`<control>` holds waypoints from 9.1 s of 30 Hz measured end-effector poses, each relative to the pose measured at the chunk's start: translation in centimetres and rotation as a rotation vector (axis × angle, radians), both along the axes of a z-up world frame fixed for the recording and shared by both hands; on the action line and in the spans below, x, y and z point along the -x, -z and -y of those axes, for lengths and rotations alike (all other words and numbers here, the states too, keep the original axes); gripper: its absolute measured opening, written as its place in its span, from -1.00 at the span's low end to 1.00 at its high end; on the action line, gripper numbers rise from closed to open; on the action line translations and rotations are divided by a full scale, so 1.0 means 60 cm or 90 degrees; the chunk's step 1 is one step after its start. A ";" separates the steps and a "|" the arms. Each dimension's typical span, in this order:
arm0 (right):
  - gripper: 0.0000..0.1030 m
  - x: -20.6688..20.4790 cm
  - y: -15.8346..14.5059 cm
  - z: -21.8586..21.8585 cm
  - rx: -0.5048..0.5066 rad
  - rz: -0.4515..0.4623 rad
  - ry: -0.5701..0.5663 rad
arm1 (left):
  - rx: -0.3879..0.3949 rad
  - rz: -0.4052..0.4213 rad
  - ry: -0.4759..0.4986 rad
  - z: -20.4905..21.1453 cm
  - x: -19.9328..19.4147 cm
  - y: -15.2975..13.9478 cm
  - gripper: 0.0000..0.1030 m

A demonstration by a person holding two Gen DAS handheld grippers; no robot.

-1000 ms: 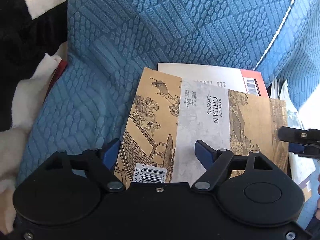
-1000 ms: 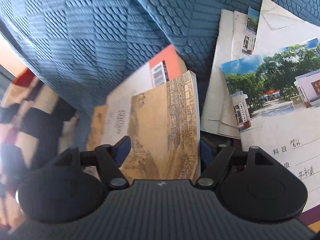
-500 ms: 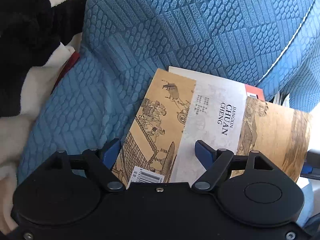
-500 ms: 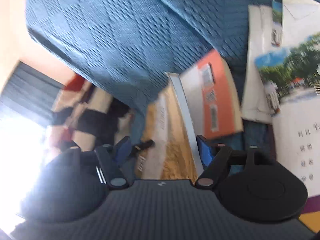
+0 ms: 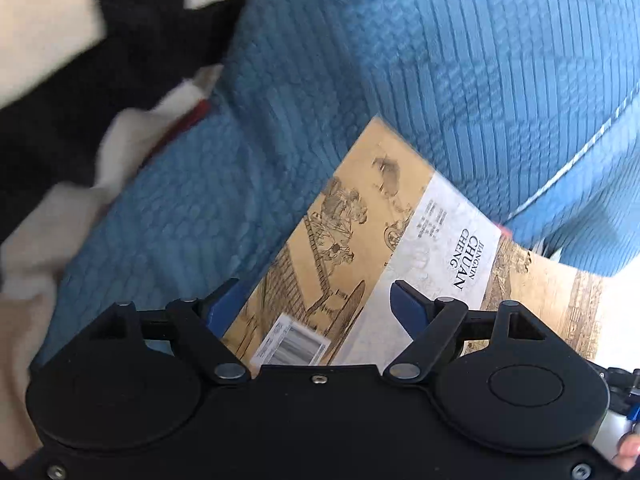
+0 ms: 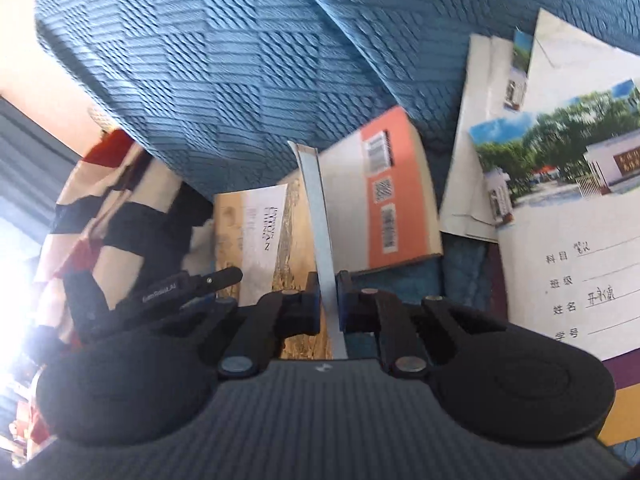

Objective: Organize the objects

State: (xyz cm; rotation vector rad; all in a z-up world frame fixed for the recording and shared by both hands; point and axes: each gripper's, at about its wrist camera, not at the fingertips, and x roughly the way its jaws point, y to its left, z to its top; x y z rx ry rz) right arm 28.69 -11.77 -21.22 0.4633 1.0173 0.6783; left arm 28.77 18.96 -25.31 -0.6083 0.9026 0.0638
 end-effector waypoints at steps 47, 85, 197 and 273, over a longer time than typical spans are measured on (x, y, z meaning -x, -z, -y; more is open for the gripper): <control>-0.81 0.087 -0.007 0.046 -0.107 -0.086 0.034 | 0.690 -0.031 -0.213 0.149 0.224 0.118 -0.29; -0.68 0.095 -0.053 0.005 -0.134 -0.035 0.005 | 0.565 0.061 -0.105 0.020 0.281 -0.045 -0.71; 0.30 0.191 0.076 -0.081 0.267 0.060 -0.034 | -0.051 -0.099 0.082 0.071 0.144 -0.003 0.41; 0.54 0.347 -0.248 0.037 0.207 0.279 0.081 | -0.136 0.145 0.126 0.159 0.314 -0.354 0.99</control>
